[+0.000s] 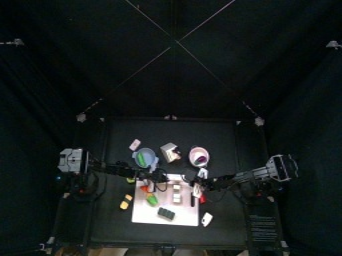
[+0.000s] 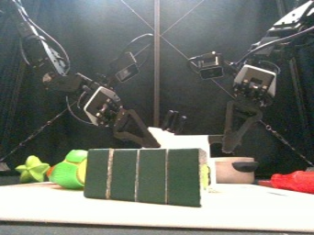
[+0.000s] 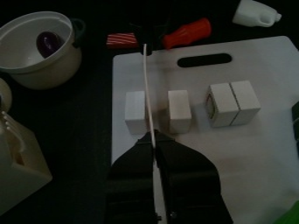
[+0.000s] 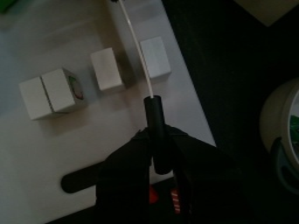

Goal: Cut bottom half of sushi in half

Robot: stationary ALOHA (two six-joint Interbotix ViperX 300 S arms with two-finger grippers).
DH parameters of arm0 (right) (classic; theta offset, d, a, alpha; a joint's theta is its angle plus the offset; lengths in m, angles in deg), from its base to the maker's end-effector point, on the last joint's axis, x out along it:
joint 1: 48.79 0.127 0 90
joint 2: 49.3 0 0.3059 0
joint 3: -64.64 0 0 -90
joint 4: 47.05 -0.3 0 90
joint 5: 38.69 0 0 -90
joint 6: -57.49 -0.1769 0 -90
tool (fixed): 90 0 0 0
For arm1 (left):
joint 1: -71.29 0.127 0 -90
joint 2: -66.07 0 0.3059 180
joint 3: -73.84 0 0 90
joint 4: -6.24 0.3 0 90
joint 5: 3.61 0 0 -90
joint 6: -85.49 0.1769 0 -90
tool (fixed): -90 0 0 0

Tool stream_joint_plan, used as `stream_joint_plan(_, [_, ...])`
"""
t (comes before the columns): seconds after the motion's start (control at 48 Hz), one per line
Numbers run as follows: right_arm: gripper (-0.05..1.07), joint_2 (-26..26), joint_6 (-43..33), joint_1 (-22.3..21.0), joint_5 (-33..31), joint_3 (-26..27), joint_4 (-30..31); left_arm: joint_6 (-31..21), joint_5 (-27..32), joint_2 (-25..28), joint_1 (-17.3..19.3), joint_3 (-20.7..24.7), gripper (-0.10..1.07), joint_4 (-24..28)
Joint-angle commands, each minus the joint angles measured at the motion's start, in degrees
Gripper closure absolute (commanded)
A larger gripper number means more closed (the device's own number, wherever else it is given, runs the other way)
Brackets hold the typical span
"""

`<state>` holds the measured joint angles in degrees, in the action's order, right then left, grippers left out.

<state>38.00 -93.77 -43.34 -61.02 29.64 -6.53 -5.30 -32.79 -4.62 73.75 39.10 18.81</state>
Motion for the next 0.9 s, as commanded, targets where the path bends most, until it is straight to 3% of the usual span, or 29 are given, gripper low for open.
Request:
stream_joint_plan(0.0, [0.65, 2.9, 0.0, -0.4, 0.4, 2.5, 1.1, -0.2, -0.7, -2.5, -0.9, 1.2, 0.69, 0.4])
stream_joint_plan(0.167, [0.65, 6.2, -0.2, 1.7, 0.4, 2.5, 0.8, -0.2, -0.7, -5.3, -1.5, 0.4, 0.69, 0.5])
stream_joint_plan(0.333, [0.65, 6.8, -0.6, 6.2, 2.1, 1.8, 0.7, -0.2, -1.1, -6.2, -5.8, -0.2, 0.69, 0.7])
stream_joint_plan(0.562, [0.65, 4.7, -0.8, 10.7, 3.3, 2.3, -1.2, -0.3, -1.0, -4.5, -10.8, -0.4, 0.69, 0.9])
stream_joint_plan(0.875, [0.65, 1.1, -0.7, 11.2, 3.3, 2.5, -2.1, -0.4, -1.0, -1.8, -11.8, -0.1, 0.69, -0.2])
